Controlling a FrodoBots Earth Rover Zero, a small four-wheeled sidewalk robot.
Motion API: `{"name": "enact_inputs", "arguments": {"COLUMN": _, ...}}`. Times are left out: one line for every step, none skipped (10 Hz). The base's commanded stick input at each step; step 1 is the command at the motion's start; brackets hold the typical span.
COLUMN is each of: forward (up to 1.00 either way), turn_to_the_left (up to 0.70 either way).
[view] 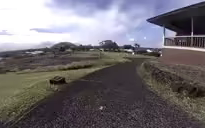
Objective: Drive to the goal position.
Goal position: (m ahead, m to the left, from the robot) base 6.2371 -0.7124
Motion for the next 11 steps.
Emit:
{"name": "enact_inputs", "arguments": {"forward": 0.50, "turn_to_the_left": -0.50}}
{"name": "enact_inputs", "arguments": {"forward": 0.50, "turn_to_the_left": -0.50}}
{"name": "enact_inputs", "arguments": {"forward": 0.50, "turn_to_the_left": -0.50}}
{"name": "enact_inputs", "arguments": {"forward": 0.50, "turn_to_the_left": -0.50}}
{"name": "enact_inputs", "arguments": {"forward": 0.50, "turn_to_the_left": -0.50}}
{"name": "enact_inputs", "arguments": {"forward": 0.50, "turn_to_the_left": -0.50}}
{"name": "enact_inputs", "arguments": {"forward": 0.50, "turn_to_the_left": -0.50}}
{"name": "enact_inputs", "arguments": {"forward": 0.50, "turn_to_the_left": -0.50}}
{"name": "enact_inputs", "arguments": {"forward": 0.50, "turn_to_the_left": -0.50}}
{"name": "enact_inputs", "arguments": {"forward": 0.50, "turn_to_the_left": -0.50}}
{"name": "enact_inputs", "arguments": {"forward": 0.50, "turn_to_the_left": -0.47}}
